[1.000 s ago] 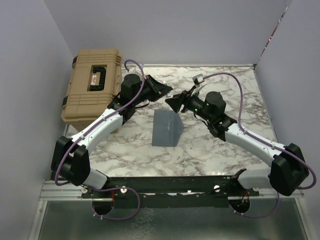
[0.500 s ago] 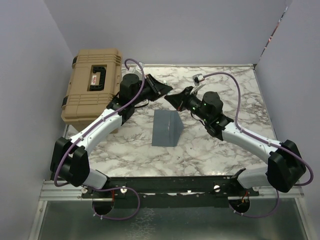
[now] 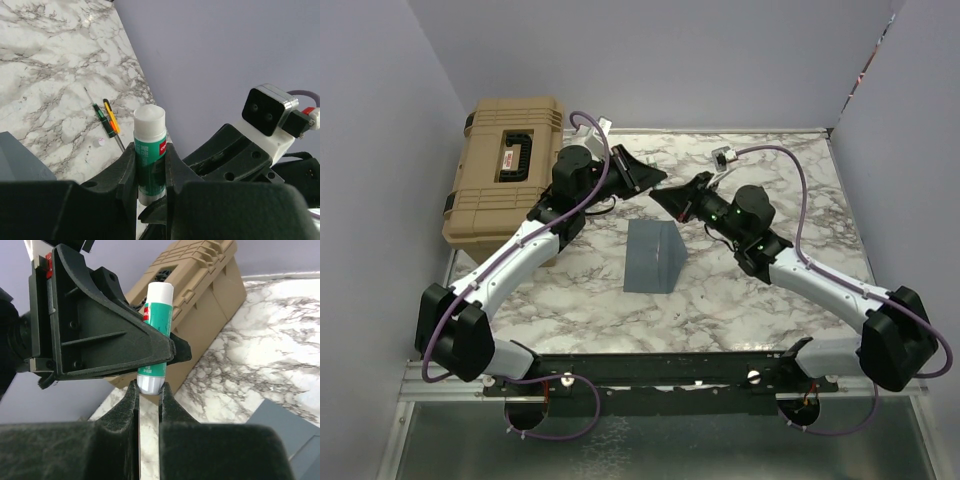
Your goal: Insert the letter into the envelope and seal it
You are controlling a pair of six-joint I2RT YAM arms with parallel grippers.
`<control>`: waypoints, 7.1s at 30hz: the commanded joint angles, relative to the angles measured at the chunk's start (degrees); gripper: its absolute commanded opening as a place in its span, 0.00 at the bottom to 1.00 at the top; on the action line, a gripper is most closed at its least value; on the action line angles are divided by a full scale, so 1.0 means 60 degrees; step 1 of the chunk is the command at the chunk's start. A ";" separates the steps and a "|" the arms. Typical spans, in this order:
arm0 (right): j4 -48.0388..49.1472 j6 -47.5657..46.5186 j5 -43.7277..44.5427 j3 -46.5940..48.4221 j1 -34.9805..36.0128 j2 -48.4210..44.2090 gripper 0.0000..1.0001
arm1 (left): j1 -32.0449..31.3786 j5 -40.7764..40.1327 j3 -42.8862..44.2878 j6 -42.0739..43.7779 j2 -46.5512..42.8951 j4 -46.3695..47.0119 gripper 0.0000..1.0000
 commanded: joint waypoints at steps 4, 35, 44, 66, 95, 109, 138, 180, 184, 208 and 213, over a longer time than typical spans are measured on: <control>0.1342 0.3277 -0.1136 -0.0525 -0.0689 -0.0687 0.01 | 0.0185 0.0900 -0.0102 0.0815 -0.0503 0.1620 0.00; -0.1173 -0.1504 -0.0415 0.0444 -0.0633 -0.1880 0.65 | 0.0148 0.1033 0.0315 -0.0652 -0.0621 0.3181 0.00; -0.2712 -0.3955 0.0536 0.2113 0.0251 -0.1226 0.65 | 0.0152 0.0986 0.0433 -0.0572 -0.0671 0.2830 0.00; -0.2354 0.1289 -0.1651 0.2939 -0.0088 -0.0868 0.01 | 0.0148 0.2074 0.0605 0.0557 -0.1130 0.3259 0.00; -0.3810 -0.2762 -0.1047 0.3037 -0.0474 -0.2556 0.81 | 0.0137 -0.0256 0.0882 -0.1373 -0.1634 0.2393 0.00; -0.2268 -0.8359 0.2113 0.2996 0.1883 -0.1293 0.76 | 0.0145 -0.1090 0.0869 -0.2976 -0.1586 0.1227 0.00; -0.0815 -0.9442 0.2522 0.2983 0.2185 -0.0347 0.54 | 0.0149 -0.0588 0.0605 -0.3341 -0.1477 0.1494 0.00; -0.1712 0.6232 0.0573 0.2874 -0.0015 -0.1070 0.01 | 0.0152 0.0175 -0.0192 -0.0740 -0.1990 0.4571 0.00; -0.0511 0.9273 -0.0074 0.2303 -0.0073 -0.1065 0.01 | 0.0150 0.0504 -0.0250 -0.0083 -0.1983 0.5288 0.00; -0.1571 -0.2708 -0.1355 0.1856 0.0044 -0.2511 0.73 | 0.0149 0.0164 -0.0947 -0.2185 -0.2133 0.4803 0.00; -0.0757 -0.6148 -0.0965 0.1327 0.0408 -0.2482 0.71 | 0.0149 0.0179 -0.0904 -0.2976 -0.2048 0.4237 0.00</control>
